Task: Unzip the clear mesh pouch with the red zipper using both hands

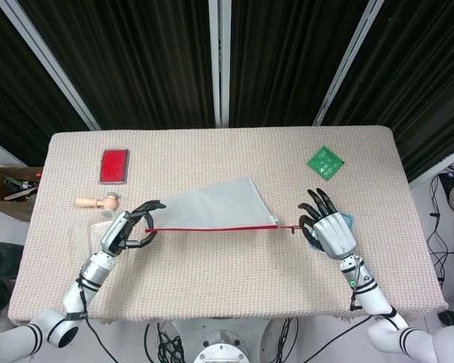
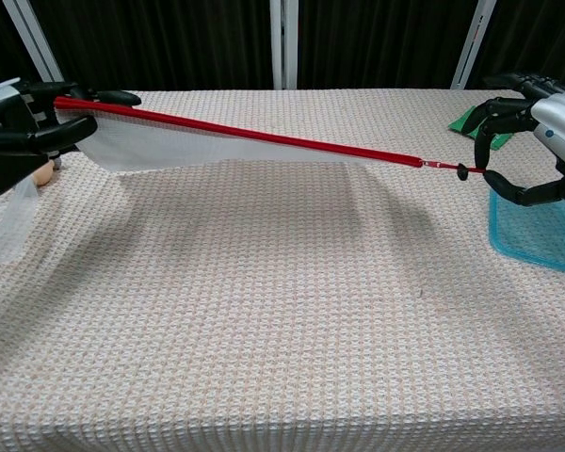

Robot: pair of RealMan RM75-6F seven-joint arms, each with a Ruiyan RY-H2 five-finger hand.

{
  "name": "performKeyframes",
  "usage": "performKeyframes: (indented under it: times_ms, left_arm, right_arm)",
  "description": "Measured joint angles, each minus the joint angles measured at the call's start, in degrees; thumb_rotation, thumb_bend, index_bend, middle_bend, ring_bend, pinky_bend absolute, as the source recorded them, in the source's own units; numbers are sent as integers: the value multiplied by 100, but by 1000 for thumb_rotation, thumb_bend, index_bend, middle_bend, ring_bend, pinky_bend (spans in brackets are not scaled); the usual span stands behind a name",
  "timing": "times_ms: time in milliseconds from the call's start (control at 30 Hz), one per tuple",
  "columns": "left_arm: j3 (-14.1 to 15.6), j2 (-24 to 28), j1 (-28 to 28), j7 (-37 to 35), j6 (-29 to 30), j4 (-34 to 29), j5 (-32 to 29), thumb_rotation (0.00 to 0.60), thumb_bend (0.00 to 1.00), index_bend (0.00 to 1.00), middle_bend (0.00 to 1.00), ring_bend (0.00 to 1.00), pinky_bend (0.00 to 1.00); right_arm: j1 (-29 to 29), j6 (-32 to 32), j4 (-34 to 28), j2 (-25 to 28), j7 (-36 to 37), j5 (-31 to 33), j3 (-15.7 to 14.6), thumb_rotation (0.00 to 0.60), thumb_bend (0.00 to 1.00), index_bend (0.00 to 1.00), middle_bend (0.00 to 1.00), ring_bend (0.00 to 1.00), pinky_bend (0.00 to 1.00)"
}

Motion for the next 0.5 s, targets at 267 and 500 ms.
performKeyframes:
  times_ms: [267,500]
  left_arm:
    - [78,-21,-47,1493,-196,92,50,600,395,364,205,117,136]
    - [136,117,-75,4118,-534,-173,-34,600,277,242,159,116,135]
  right_arm:
    - [-35,-382,-641,266,-149,90,-37,600,200,232,132,0,0]
    - [-50,-1053,-1641,735,-632,426,-28,600,137,0,31,0,0]
